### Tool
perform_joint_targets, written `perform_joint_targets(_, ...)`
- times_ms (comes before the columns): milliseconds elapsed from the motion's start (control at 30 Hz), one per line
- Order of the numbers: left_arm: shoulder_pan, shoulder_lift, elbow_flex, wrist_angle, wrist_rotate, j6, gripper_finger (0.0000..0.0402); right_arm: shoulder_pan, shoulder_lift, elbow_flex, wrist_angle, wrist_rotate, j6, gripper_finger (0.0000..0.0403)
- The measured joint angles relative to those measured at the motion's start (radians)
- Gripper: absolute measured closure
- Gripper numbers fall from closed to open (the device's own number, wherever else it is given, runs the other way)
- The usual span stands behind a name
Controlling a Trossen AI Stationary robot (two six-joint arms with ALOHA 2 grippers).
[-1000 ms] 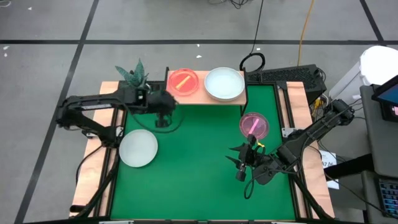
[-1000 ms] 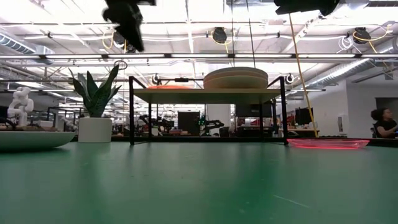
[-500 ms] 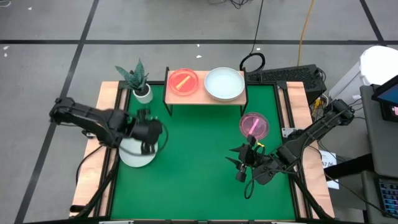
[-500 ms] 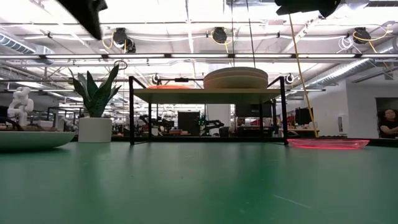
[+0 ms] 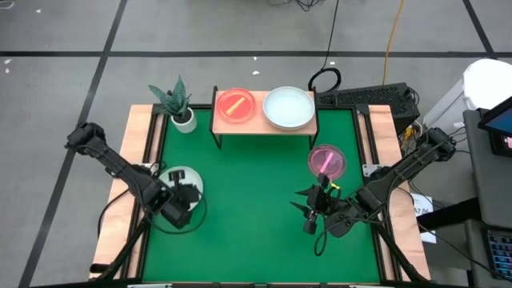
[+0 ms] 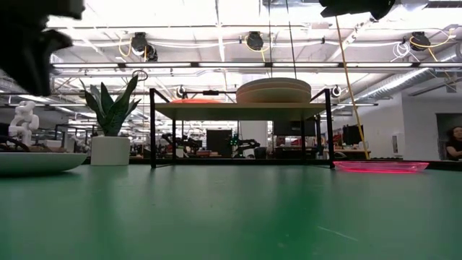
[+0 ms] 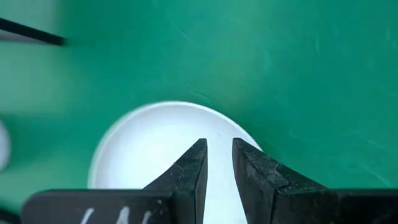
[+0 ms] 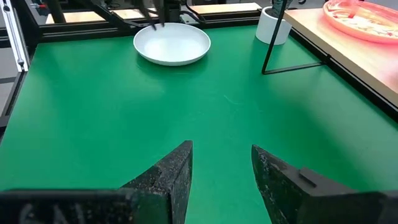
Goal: Place and stack plates onto a shelf
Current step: Stack the gray plate on top of the gray plate on the shelf
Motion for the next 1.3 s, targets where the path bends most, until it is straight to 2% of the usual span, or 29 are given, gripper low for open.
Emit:
perform_joint_targets(267, -0.08, 0.0, -0.113, 0.188, 0.065, -0.117, 0.0304, 0.0, 0.0, 0.0, 0.0, 0.001, -0.021, 0.0257)
perform_joint_targets(400, -0.108, 0.001, -0.16, 0.27, 0.089, -0.163, 0.0259, 0.0, 0.0, 0.0, 0.004, 0.002, -0.021, 0.0257)
perform_joint_targets(533, -0.13, 0.002, -0.203, 0.278, 0.079, -0.229, 0.0209, 0.0, 0.0, 0.0, 0.023, 0.002, -0.021, 0.0257)
perform_joint_targets(667, -0.146, 0.002, -0.246, 0.284, 0.079, -0.298, 0.0182, 0.0, 0.0, 0.0, 0.04, 0.002, -0.027, 0.0257)
perform_joint_targets(900, -0.174, 0.002, -0.289, 0.284, 0.078, -0.415, 0.0179, 0.0, 0.0, 0.0, 0.06, 0.002, -0.047, 0.0257)
perform_joint_targets(1167, -0.237, 0.046, -0.289, 0.31, 0.059, -0.443, 0.018, 0.0, 0.0, 0.0, 0.061, 0.003, -0.047, 0.0257)
perform_joint_targets(1300, -0.259, 0.098, -0.289, 0.314, 0.059, -0.439, 0.021, 0.0, 0.0, 0.0, 0.081, 0.003, -0.047, 0.0257)
